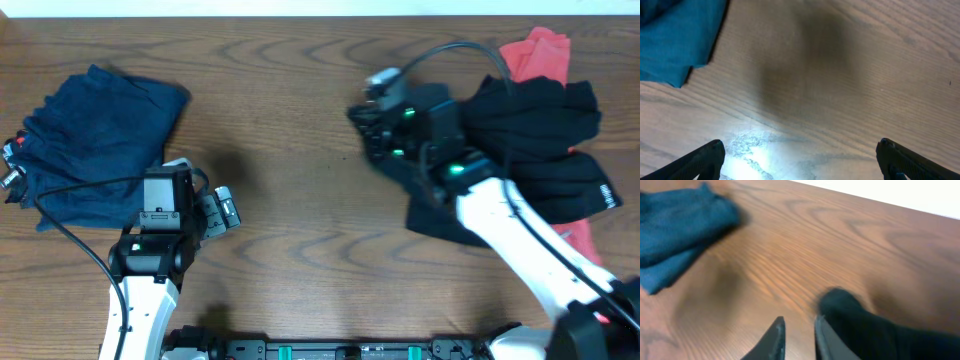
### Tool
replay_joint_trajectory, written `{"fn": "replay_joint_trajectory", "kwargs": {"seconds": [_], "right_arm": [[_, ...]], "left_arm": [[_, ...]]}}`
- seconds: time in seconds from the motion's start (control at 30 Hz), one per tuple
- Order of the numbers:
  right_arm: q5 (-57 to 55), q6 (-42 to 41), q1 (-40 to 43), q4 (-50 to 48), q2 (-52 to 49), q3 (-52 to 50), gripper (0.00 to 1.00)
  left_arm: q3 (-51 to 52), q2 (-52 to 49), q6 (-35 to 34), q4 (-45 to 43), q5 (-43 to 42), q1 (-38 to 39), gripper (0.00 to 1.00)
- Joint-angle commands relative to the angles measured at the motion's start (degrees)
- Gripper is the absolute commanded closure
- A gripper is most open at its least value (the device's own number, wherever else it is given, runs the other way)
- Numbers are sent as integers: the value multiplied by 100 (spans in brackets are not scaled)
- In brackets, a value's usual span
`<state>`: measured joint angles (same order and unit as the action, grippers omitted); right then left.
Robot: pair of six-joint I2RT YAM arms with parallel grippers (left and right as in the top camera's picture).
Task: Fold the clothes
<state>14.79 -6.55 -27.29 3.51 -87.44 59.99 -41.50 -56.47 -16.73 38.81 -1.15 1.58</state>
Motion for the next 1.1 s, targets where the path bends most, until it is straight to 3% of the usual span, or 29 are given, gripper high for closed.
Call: {"fn": "replay_joint_trajectory", "kwargs": {"seconds": [0.0, 0.03, 0.13, 0.23, 0.33, 0.47, 0.63, 0.93, 1.07], "right_arm": [[-122, 79, -181, -149, -173, 55, 62], [-455, 63, -157, -28, -170, 55, 54], [-1950, -487, 63, 706, 20, 61, 45], [-3259, -1405, 448, 2006, 385, 61, 44], [-3801, -2328, 1075, 3504, 745, 61, 44], [-3770, -2516, 1884, 4747, 848, 59, 44], [-3488, -2509, 2702, 5582, 831, -13, 40], [-2909, -1991, 3226, 5729, 833, -13, 39], [-2909, -1993, 3226, 5757, 833, -13, 39]], "left_arm": [[-96, 0, -55, -57, 2, -26, 2], [-96, 0, -55, -83, 0, -26, 2], [-96, -2, -96, -212, -109, -26, 2], [-96, -31, -98, -514, -671, -26, 2], [-96, -229, -120, -1056, -1399, 48, 0], [-96, -791, -120, -1912, -1838, 463, 7], [-96, -1893, -160, -3093, -1836, 1327, 8], [-105, -3995, -251, -5392, -1834, 2433, 7], [-221, -4629, -439, -5836, -1834, 2697, 8]]}}
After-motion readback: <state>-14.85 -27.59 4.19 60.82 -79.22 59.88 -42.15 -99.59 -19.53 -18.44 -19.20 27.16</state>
